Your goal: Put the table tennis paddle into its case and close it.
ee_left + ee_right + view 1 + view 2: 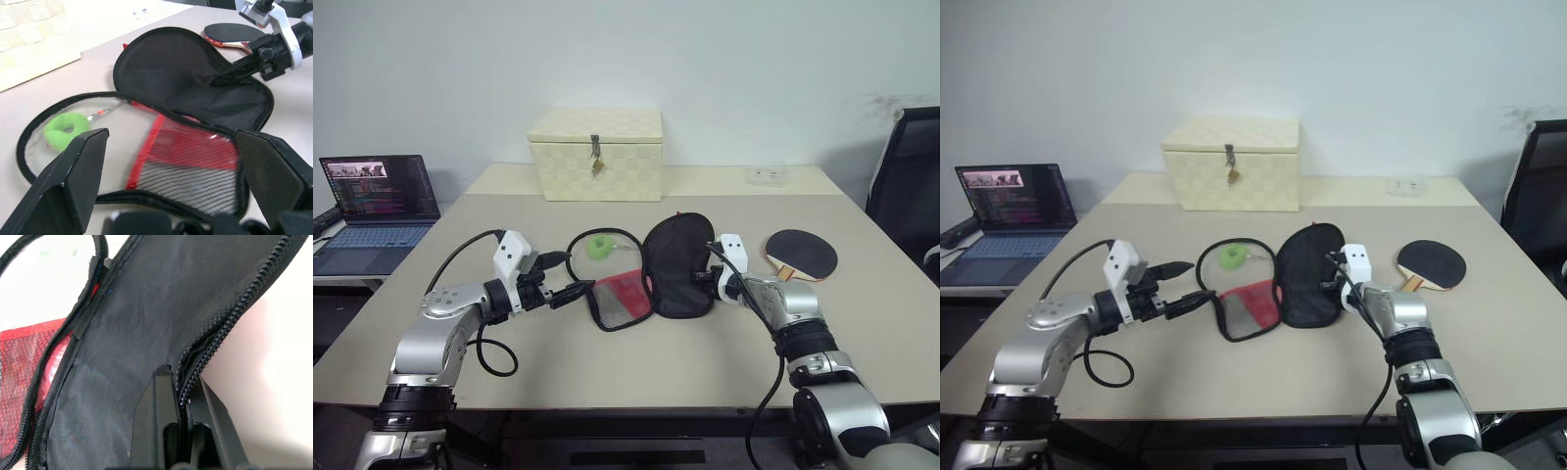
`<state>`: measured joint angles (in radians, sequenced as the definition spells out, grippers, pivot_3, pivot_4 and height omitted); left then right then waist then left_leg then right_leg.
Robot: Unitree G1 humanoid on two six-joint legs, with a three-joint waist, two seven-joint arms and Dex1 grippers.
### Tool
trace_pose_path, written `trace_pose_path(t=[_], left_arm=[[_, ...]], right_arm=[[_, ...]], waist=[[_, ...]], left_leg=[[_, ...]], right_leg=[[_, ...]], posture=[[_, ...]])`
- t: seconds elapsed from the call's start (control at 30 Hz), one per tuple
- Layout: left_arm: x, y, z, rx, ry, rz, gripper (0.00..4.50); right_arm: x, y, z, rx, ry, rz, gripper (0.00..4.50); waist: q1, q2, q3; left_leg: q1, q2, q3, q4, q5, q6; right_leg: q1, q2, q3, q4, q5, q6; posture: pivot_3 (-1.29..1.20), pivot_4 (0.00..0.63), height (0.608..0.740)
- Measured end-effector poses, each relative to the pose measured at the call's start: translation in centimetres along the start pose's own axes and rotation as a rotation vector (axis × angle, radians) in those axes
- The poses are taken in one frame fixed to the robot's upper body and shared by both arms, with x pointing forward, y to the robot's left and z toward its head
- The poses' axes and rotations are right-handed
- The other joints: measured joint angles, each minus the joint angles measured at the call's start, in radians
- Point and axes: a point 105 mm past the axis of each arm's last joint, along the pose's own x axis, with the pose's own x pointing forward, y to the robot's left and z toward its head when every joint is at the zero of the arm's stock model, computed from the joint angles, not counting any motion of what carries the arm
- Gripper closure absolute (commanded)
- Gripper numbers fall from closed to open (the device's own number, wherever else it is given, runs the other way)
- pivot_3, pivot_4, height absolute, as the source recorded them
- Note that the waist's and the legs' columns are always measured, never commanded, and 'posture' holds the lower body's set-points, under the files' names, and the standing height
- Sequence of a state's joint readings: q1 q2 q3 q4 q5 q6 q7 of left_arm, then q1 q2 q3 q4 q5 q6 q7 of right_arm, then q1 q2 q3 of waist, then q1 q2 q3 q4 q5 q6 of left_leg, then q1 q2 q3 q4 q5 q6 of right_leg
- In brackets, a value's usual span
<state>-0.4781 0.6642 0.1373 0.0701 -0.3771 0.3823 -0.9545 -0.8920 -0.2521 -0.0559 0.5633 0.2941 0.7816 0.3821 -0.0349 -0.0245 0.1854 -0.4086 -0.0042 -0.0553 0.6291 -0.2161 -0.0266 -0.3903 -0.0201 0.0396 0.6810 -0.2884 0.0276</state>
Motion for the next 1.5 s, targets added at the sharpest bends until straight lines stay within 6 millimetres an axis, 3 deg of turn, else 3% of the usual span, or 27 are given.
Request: trace_pose_path(t=[0.33, 0.43, 0.63, 0.8, 0.83, 0.9, 1.0, 1.27, 1.5], left_arm=[[0.5, -0.1, 0.0, 0.008, 0.001, -0.028, 0.00], [0.6, 0.1, 0.0, 0.008, -0.001, -0.026, 0.00], [0.9, -0.2, -0.2, 0.011, 0.001, -0.039, 0.00], [0.8, -0.3, -0.4, 0.007, 0.005, -0.039, 0.00], [0.8, -0.3, -0.6, 0.003, 0.008, -0.040, 0.00], [0.8, -0.4, -0.7, -0.001, 0.009, -0.041, 0.00], [0.7, -0.5, -0.9, -0.005, 0.011, -0.043, 0.00], [1.6, -0.4, 0.2, 0.024, -0.016, -0.081, 0.00], [1.8, -0.2, 0.4, 0.047, -0.012, -0.100, 0.00]], right_arm=[[-0.9, -1.3, 0.4, 0.003, 0.004, -0.028, 4.48], [-0.9, -1.4, 0.3, 0.003, 0.008, -0.031, 3.87], [-1.2, -1.8, 0.5, -0.041, -0.001, -0.070, 1.90], [-4.1, -4.2, 3.3, -0.158, -0.082, -0.175, 0.21], [-4.8, -4.7, 3.9, -0.165, -0.100, -0.195, 0.04], [-5.9, -5.7, 4.5, -0.154, -0.129, -0.240, 0.04], [-6.9, -7.7, 3.9, -0.107, -0.131, -0.346, 0.04], [-5.7, -11.0, 0.1, 0.073, -0.079, -0.633, 0.04], [-5.7, -12.1, -0.3, 0.130, -0.090, -0.727, 0.04]], waist=[[0.000, 0.000, 0.000], [0.000, 0.000, 0.000], [0.000, 0.000, 0.000], [0.002, 0.001, 0.001], [0.002, 0.001, 0.001], [0.002, 0.001, 0.001], [0.002, 0.001, 0.001], [-0.003, 0.001, 0.001], [-0.005, 0.002, 0.001]], left_leg=[[0.000, 0.000, 0.000, 0.000, 0.000, 0.000], [0.000, 0.000, 0.000, 0.000, 0.000, 0.000], [0.000, 0.000, 0.000, 0.000, 0.000, 0.000], [-0.001, -0.001, 0.000, 0.000, 0.000, 0.000], [-0.001, 0.000, 0.000, 0.000, 0.000, 0.000], [0.000, 0.000, 0.000, 0.000, 0.000, 0.000], [0.000, 0.000, 0.000, 0.000, 0.000, 0.000], [0.000, -0.001, 0.003, 0.000, 0.000, 0.000], [0.000, -0.001, 0.003, -0.001, 0.000, 0.000]], right_leg=[[0.000, 0.000, 0.000, 0.000, 0.000, 0.000], [0.000, 0.000, 0.000, 0.000, 0.000, 0.000], [0.000, 0.000, 0.000, 0.000, 0.000, 0.000], [0.000, 0.000, 0.000, -0.001, 0.000, 0.000], [0.000, 0.000, 0.000, -0.001, 0.000, 0.000], [0.000, 0.000, 0.000, 0.000, 0.000, 0.000], [0.000, 0.000, 0.000, 0.000, 0.000, 0.000], [0.000, 0.000, 0.001, 0.000, 0.000, 0.000], [-0.001, 0.001, 0.001, 0.000, 0.000, 0.000]], posture=[[0.00, 0.150, 0.740], [0.00, 0.150, 0.740], [0.00, 0.150, 0.740], [0.00, 0.150, 0.740], [0.00, 0.150, 0.740], [0.00, 0.150, 0.740], [0.00, 0.150, 0.740], [0.00, 0.150, 0.740], [0.00, 0.150, 0.740]])
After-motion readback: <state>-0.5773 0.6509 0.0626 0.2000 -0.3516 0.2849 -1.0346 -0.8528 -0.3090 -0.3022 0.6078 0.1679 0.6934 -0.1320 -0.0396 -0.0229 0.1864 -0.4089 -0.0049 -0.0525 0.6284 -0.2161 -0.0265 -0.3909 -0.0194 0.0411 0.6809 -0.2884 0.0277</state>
